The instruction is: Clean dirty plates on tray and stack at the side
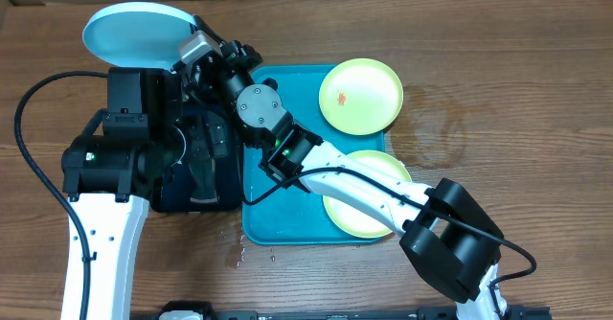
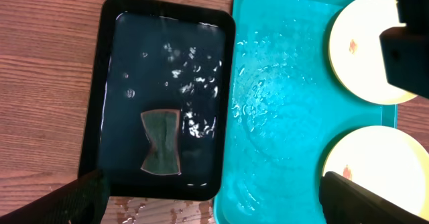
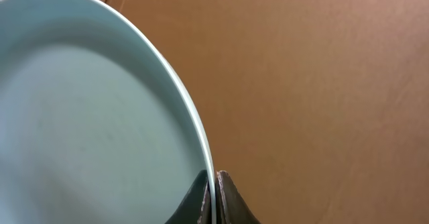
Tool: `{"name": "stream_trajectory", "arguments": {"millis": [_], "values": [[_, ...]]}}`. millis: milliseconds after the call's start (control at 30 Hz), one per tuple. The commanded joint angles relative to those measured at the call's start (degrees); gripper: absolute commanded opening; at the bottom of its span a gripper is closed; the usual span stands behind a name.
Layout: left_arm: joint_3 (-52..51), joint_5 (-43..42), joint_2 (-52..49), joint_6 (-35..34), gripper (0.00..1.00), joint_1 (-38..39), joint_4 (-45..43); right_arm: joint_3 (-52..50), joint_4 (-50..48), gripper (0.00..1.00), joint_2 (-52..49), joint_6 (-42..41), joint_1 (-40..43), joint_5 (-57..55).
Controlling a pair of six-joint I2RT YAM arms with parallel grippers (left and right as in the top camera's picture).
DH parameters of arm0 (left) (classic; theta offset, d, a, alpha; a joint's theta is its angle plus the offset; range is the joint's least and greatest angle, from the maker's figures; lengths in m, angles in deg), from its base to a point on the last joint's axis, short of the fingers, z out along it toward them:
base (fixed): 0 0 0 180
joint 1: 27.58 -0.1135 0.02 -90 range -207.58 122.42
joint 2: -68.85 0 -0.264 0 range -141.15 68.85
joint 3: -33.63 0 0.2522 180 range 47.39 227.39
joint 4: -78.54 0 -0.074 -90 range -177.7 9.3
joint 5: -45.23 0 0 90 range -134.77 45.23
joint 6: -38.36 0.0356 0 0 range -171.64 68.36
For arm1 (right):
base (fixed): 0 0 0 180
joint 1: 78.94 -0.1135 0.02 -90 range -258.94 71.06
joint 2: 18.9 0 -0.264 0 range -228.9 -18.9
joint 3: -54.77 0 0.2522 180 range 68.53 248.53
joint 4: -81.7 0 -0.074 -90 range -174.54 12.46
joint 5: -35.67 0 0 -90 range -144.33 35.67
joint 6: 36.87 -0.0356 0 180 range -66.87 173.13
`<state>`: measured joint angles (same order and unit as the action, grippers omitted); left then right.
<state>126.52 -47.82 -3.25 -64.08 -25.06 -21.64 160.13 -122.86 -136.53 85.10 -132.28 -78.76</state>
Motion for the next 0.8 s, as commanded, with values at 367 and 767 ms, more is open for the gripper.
{"name": "stream_trajectory", "arguments": {"millis": [367, 767], "values": [[0.48, -0.83, -0.24, 0.68, 1.00, 0.11, -0.07, 1.07, -0.59, 0.04, 1.90, 0.00, -0.28, -1.42], [0.48, -0.83, -0.24, 0.68, 1.00, 0.17, -0.07, 1.07, 2.49, 0.04, 1.90, -0.48, -0.28, -3.85]]}}
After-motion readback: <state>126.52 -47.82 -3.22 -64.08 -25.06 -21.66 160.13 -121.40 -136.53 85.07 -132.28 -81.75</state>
